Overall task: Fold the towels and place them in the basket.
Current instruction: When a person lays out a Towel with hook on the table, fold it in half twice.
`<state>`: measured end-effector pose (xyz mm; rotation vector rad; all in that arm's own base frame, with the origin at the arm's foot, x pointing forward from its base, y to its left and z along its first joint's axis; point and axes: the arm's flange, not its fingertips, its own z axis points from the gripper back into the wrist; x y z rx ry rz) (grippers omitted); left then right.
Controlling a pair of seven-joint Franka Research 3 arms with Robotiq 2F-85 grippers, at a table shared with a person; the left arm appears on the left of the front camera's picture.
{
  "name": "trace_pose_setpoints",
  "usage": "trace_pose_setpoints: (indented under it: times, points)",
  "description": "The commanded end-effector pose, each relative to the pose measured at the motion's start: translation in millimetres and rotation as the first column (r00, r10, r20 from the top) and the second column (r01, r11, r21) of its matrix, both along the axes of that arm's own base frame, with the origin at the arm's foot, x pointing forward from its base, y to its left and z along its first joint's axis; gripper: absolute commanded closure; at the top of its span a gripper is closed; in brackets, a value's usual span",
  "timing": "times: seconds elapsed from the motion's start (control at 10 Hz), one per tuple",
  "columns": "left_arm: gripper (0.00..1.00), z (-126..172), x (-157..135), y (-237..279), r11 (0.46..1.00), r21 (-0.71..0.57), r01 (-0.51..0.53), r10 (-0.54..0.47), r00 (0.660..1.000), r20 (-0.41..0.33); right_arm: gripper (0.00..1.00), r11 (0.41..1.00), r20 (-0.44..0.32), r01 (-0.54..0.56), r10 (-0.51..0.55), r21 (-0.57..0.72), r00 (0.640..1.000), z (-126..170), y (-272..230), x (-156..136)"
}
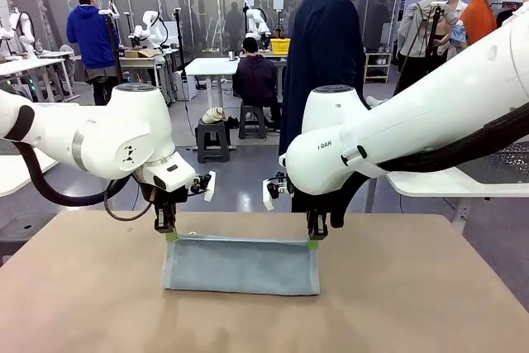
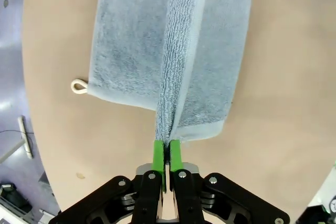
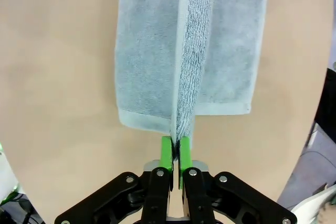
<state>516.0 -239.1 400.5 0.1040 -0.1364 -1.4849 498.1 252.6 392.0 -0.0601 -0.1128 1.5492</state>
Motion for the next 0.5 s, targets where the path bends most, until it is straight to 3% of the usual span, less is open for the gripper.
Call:
trace_pose_setpoints:
  times: [0.0,0.4]
  points:
    - [0.95,-6.8,13.0,-4.4,1.0,0.02,0.009,-0.01,0.999,0.052,0.93,0.998,0.055,-0.067,0.066,0.003,0.996,-5.2,-1.5,12.2]
    - [0.95,-30.8,30.7,-7.4,1.0,0.02,-0.019,0.017,0.996,0.087,0.93,0.999,0.102,-0.055,0.054,0.001,0.993,-30.5,-6.2,31.3]
